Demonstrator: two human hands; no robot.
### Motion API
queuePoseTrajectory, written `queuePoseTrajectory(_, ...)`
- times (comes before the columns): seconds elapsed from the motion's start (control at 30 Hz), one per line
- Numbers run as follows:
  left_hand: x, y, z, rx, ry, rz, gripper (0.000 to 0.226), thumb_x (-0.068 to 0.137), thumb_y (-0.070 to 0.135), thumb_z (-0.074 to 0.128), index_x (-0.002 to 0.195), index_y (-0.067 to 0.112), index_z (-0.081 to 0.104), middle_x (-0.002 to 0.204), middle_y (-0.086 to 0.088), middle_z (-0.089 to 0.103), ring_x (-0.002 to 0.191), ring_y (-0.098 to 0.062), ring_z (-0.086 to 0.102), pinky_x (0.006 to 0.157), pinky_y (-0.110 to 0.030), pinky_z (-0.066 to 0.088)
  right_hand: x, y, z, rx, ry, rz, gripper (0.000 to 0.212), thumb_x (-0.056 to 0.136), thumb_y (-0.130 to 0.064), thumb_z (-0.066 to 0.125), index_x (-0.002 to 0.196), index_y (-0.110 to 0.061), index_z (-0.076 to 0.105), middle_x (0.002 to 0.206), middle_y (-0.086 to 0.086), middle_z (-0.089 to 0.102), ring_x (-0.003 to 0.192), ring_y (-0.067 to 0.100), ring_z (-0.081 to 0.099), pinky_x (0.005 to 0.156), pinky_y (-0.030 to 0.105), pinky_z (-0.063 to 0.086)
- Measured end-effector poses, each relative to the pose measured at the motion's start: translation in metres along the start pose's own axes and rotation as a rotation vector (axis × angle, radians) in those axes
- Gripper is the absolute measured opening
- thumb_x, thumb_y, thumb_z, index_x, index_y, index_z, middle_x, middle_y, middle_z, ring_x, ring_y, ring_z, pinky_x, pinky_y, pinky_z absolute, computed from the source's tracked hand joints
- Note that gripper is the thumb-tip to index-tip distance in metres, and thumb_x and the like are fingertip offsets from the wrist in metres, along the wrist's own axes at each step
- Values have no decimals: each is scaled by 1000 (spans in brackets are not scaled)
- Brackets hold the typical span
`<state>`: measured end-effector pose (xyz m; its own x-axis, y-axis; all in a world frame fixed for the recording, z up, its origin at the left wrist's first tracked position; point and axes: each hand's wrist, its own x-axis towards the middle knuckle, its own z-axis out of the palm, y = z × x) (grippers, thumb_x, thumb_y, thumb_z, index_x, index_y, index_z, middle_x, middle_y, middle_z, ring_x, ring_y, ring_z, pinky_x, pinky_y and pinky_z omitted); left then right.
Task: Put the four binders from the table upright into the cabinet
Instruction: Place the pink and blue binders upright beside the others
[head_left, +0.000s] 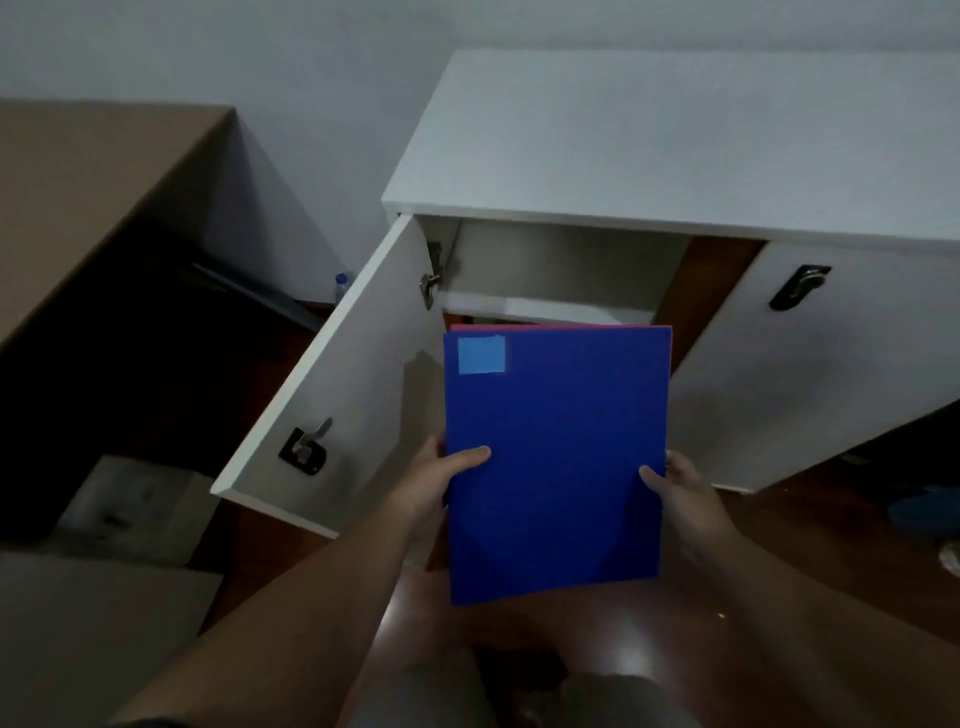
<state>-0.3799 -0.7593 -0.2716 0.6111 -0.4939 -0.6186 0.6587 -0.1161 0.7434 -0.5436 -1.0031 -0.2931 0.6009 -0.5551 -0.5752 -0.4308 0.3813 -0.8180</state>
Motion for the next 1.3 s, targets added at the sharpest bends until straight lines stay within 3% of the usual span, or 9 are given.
queuePoseTrajectory(0.1, 37, -40, -17, -46, 20, -17, 82, 60, 19, 88, 133, 22, 51, 121, -4, 71, 101, -23, 73, 81, -40, 60, 36, 51, 4, 10, 8, 20, 16, 94, -20, 57, 107, -28, 62, 114, -2, 67, 102, 22, 66, 83, 44, 54)
queuePoseTrajectory(0.17, 63, -65, -24, -57, 7, -36, 82, 58, 19, 89, 131, 24, 52, 114, -2, 74, 98, -22, 74, 78, -40, 60, 59, 83, 6, 45, 33, 41, 17, 94, -18, 57, 107, -27, 63, 114, 0, 68, 102, 24, 66, 86, 48, 53)
queuePoseTrajectory(0.37, 142, -116, -47, -43, -3, -45, 85, 61, 16, 88, 137, 26, 49, 126, -5, 69, 110, -27, 69, 96, -51, 54, 123, 143, 20, 71, 70, 60, 18, 94, -17, 57, 104, -29, 63, 103, -7, 72, 87, 12, 71, 65, 30, 54)
queuePoseTrajectory(0.47, 182, -137, -58, -65, 6, -33, 82, 62, 15, 89, 134, 26, 52, 122, -4, 71, 108, -26, 70, 91, -46, 57, 159, 163, 27, 63, 59, 31, 16, 94, -17, 56, 106, -25, 62, 103, -7, 72, 90, 13, 71, 62, 25, 54)
queuePoseTrajectory(0.6, 226, -163, -69, -80, 4, 61, 61, 73, 10, 82, 127, 24, 58, 117, -3, 74, 104, -25, 72, 81, -42, 60, 205, 182, 36, 61, 29, -24, 18, 96, -18, 52, 110, -25, 60, 110, -7, 68, 98, 15, 66, 73, 34, 52)
queuePoseTrajectory(0.77, 265, -163, -72, -93, -44, 225, 60, 73, 10, 81, 127, 26, 59, 118, -2, 74, 105, -25, 72, 76, -36, 61, 251, 174, 39, 57, 12, -197, 21, 96, -20, 51, 109, -35, 60, 108, -16, 68, 96, 6, 67, 75, 30, 51)
queuePoseTrajectory(0.9, 282, -143, -70, -109, -67, 335, 66, 69, 16, 83, 128, 27, 57, 118, 1, 73, 106, -23, 72, 81, -39, 60, 276, 151, 44, 68, -4, -347, 21, 96, -20, 51, 114, -29, 58, 110, -13, 69, 98, 11, 68, 79, 35, 52)
queuePoseTrajectory(1.1, 280, -122, -60, -177, -23, 412, 50, 78, 7, 78, 120, 27, 60, 117, -2, 72, 98, -22, 74, 71, -35, 61, 295, 125, 56, 82, -11, -373, 22, 95, -19, 52, 113, -30, 60, 111, -8, 70, 100, 14, 68, 80, 37, 52)
queuePoseTrajectory(1.3, 284, -109, -41, -96, 9, 515, 63, 58, 26, 88, 114, 36, 59, 115, 6, 72, 100, -17, 73, 75, -38, 61, 308, 89, 55, 136, -21, -365, 34, 95, -17, 50, 128, -23, 52, 122, 0, 63, 109, 19, 62, 88, 40, 49)
